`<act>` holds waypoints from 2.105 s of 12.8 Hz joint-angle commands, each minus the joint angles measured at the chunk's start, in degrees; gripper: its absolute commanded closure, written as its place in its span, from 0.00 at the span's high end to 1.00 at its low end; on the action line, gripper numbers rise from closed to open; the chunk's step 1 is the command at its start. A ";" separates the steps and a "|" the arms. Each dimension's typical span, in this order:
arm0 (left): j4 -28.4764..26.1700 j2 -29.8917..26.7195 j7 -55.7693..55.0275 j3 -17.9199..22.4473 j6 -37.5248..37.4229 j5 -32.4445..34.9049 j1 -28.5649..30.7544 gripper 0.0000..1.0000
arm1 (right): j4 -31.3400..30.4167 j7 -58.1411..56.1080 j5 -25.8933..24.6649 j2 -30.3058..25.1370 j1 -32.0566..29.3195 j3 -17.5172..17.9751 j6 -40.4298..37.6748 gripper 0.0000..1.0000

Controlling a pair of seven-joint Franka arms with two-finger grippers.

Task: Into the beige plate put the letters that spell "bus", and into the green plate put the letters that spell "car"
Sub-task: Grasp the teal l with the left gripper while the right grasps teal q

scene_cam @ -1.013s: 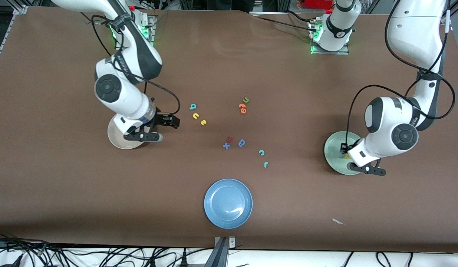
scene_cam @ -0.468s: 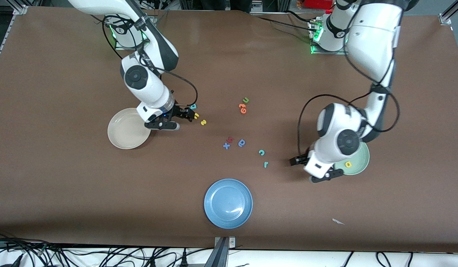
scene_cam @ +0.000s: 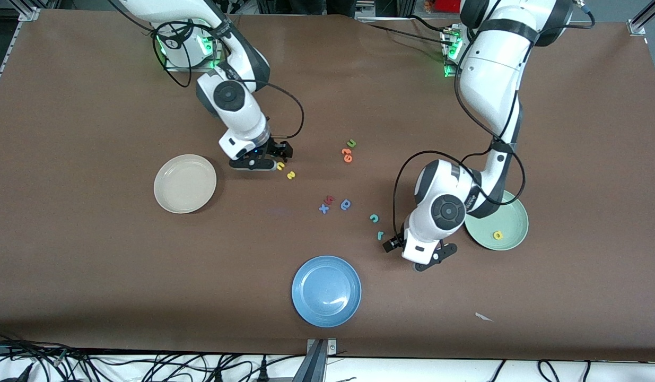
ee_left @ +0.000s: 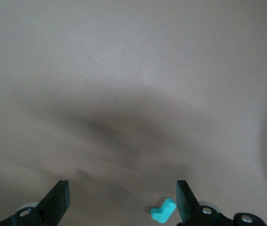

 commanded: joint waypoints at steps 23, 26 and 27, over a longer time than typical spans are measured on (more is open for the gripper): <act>5.52 4.92 1.30 0.79 -2.06 3.51 -4.96 0.16 | -6.68 5.25 -12.06 3.80 1.68 -0.46 9.92 0.67; 5.52 5.01 1.30 0.79 -2.06 3.51 -4.96 0.06 | -6.68 5.17 -12.41 3.80 1.68 -0.54 9.92 0.53; 5.52 5.01 1.30 0.79 -2.06 3.51 -4.96 0.03 | -6.68 5.16 -12.41 3.80 1.68 -0.54 9.92 0.47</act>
